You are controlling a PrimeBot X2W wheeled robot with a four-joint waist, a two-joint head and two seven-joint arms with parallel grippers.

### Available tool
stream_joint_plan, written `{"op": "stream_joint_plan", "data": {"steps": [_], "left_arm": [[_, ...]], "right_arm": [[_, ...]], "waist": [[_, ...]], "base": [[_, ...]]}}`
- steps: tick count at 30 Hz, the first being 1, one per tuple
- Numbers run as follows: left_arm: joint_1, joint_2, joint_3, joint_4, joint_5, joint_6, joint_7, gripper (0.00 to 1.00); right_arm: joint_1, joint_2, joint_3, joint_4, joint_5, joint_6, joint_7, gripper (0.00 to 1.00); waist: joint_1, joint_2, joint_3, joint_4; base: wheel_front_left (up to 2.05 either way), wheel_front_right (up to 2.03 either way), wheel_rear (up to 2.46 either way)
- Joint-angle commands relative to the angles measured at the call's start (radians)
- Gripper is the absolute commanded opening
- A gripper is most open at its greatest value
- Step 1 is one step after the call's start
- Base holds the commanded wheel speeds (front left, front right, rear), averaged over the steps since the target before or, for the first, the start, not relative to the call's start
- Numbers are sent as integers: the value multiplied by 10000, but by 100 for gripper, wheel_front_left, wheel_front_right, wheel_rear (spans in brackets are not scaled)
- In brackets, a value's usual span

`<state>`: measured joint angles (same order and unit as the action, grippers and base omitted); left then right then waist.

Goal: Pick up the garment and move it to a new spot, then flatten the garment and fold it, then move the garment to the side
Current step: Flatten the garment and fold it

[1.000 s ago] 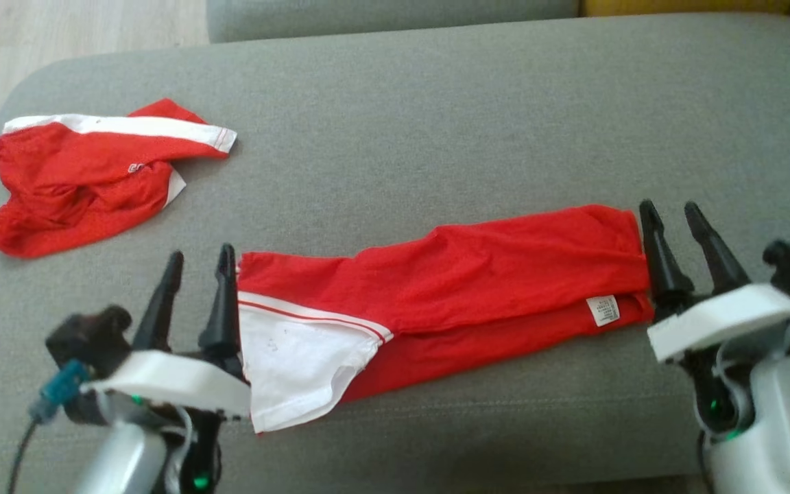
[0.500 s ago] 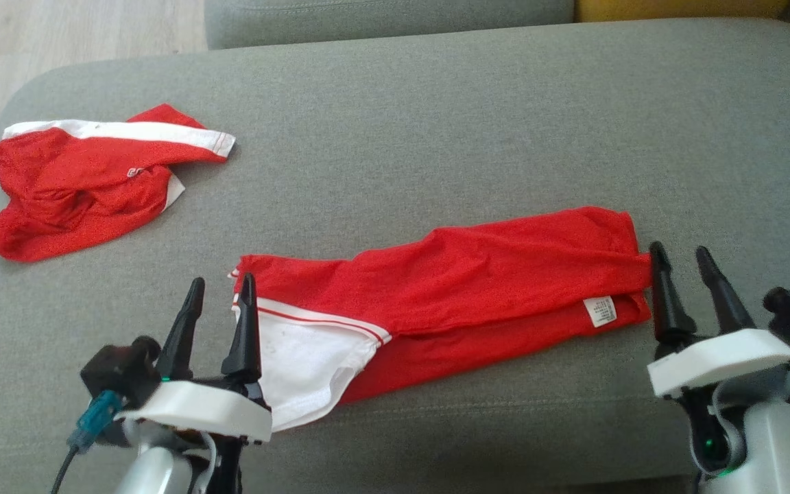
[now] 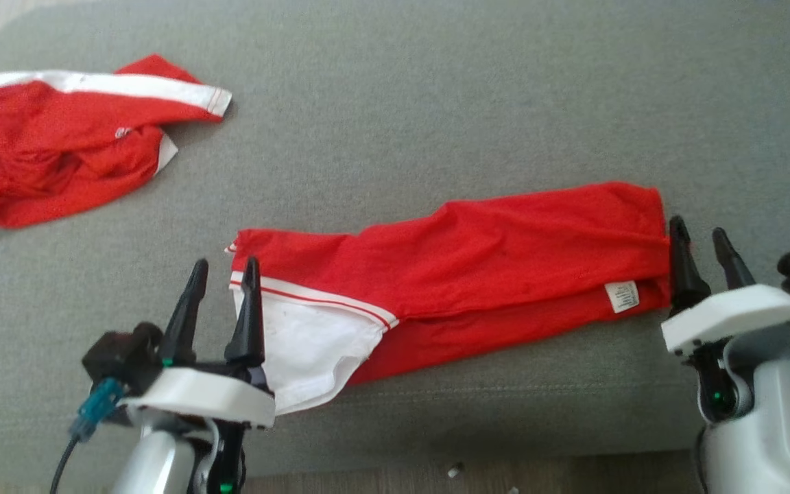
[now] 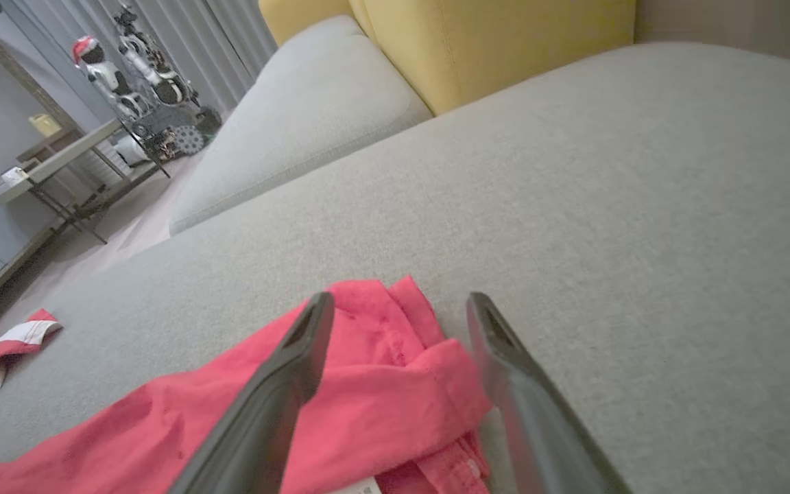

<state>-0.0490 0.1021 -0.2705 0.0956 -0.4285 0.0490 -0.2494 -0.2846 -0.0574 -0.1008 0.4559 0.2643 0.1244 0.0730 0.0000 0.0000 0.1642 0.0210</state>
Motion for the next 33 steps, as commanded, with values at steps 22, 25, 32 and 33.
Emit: {"op": "stream_joint_plan", "data": {"steps": [22, 25, 32, 33], "left_arm": [[-907, -433, 926, -229, 119, -477, -124, 100], [-913, -446, 972, -246, 163, -497, -124, 100], [-913, -471, 1050, -304, 219, -524, -124, 100], [-912, -474, 1057, -315, 223, -527, -124, 100]], "right_arm": [[-1411, 58, -348, 2501, -521, 63, 969, 100], [-1388, 65, -10, 2669, -391, 63, 1040, 100], [-1335, 70, 765, 2938, 154, 63, 1151, 100], [-1337, 70, 814, 2981, 181, 63, 1176, 100]], "waist": [[0, 0, 505, 301], [0, 0, 487, 268], [0, 0, 475, 240], [0, 0, 482, 244]], "base": [[0, 0, 0], [0, 0, 0], [0, 0, 0], [0, 0, 0]]}}
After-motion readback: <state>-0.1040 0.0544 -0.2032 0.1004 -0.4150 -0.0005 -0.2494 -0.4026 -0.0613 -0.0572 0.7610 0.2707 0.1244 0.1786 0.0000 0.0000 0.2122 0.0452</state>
